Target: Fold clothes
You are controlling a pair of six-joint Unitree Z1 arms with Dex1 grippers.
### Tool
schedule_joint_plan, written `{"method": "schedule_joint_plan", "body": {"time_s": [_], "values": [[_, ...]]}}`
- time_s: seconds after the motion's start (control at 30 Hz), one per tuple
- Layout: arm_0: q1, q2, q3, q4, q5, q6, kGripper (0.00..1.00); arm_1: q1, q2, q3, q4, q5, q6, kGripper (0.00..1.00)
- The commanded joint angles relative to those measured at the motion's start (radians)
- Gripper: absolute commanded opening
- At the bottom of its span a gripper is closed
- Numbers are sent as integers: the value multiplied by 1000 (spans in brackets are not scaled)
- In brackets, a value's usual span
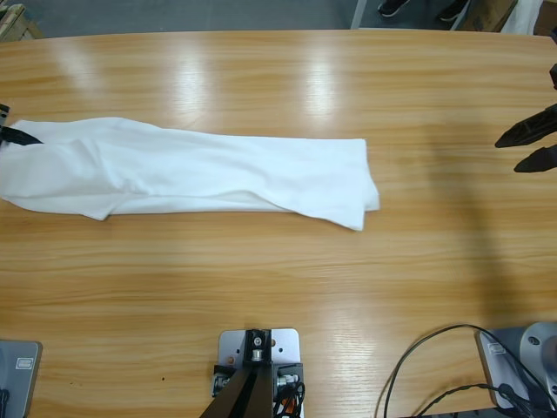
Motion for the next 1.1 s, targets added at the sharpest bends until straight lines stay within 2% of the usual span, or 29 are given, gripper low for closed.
{"method": "schedule_joint_plan", "body": {"time_s": [0.03,0.13,0.27,0.5,0.63,0.8,1.1], "values": [[64,-6,-48,59,51,18,0,-9,-7,19,17,18,-13,890],[61,-8,-50,71,51,31,0,-3,-5,19,18,21,-13,890],[0,-58,-70,96,20,31,0,7,-5,20,18,20,-13,890],[-160,-150,-147,163,-35,-22,0,11,-1,22,18,23,-13,890],[-290,-162,-254,223,-40,-73,0,21,-1,24,18,23,-13,890],[-448,-147,-366,254,-49,-160,0,22,-2,24,19,24,-13,890],[-650,-58,-527,324,-49,-227,0,23,2,24,19,31,-13,890]]}}
